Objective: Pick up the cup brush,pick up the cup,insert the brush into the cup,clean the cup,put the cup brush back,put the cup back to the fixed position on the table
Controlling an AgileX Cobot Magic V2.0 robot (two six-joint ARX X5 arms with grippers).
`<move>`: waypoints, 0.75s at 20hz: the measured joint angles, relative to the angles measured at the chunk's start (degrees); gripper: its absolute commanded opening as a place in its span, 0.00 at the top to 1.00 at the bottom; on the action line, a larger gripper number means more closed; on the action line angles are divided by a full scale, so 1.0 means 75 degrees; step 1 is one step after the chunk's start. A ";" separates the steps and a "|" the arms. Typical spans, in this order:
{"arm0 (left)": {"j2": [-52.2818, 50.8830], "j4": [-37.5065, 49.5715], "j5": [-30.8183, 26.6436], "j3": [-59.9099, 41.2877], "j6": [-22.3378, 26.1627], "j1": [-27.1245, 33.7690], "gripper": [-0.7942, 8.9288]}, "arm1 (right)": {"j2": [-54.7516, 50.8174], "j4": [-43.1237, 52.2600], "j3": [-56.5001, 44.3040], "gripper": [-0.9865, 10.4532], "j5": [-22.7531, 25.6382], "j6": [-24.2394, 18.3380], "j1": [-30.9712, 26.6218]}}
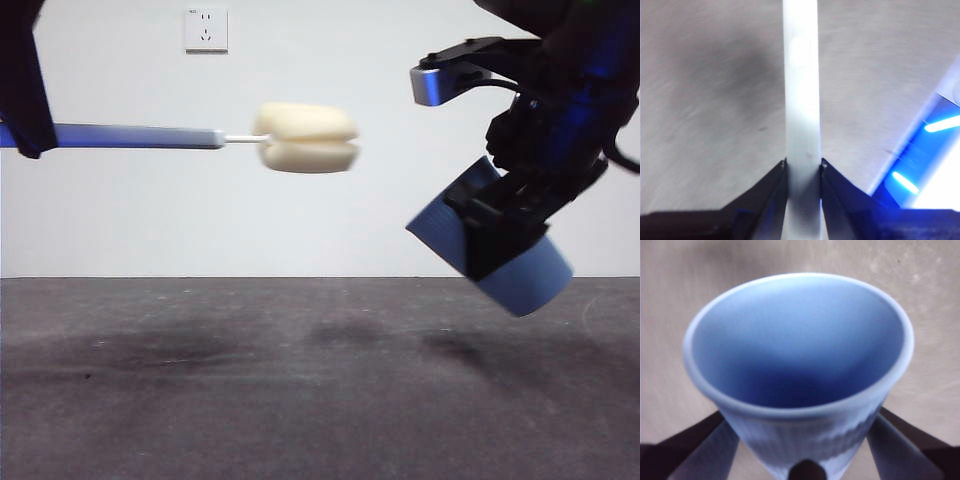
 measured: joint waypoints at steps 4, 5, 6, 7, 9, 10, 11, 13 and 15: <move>0.0099 -0.0111 0.0058 0.0000 0.0187 -0.0533 0.93 | 0.0000 -0.0466 0.0315 0.93 0.1139 -0.1617 0.0452; 0.0137 -0.0108 0.0058 0.0000 0.0189 -0.0580 0.93 | 0.0000 -0.0513 0.0321 0.93 0.1297 -0.1912 0.0551; 0.0169 -0.0108 0.0055 0.0000 0.0189 -0.0609 0.93 | 0.0000 -0.0577 0.0326 0.93 0.1320 -0.2107 0.0615; 0.0219 -0.0108 0.0055 0.0000 0.0189 -0.0629 0.93 | 0.0000 -0.0638 0.0326 0.93 0.1332 -0.2294 0.0691; 0.0364 -0.0111 0.0055 0.0000 0.0189 -0.0667 0.93 | 0.0000 -0.0641 0.0326 0.93 0.1448 -0.2532 0.0842; 0.0460 -0.0108 0.0052 0.0000 0.0189 -0.0702 0.93 | 0.0000 -0.0629 0.0329 0.93 0.1495 -0.2602 0.0909; 0.0589 -0.0108 0.0055 0.0000 0.0189 -0.0743 0.93 | 0.0000 -0.0629 0.0329 0.93 0.1507 -0.2664 0.0991; 0.0799 -0.0064 0.0055 0.0000 0.0189 -0.0851 0.93 | 0.0000 -0.0629 0.0332 0.93 0.1515 -0.2798 0.1102; 0.0970 0.0096 0.0055 0.0000 0.0189 -0.0918 0.93 | 0.0000 -0.0635 0.0332 0.93 0.1521 -0.3008 0.1239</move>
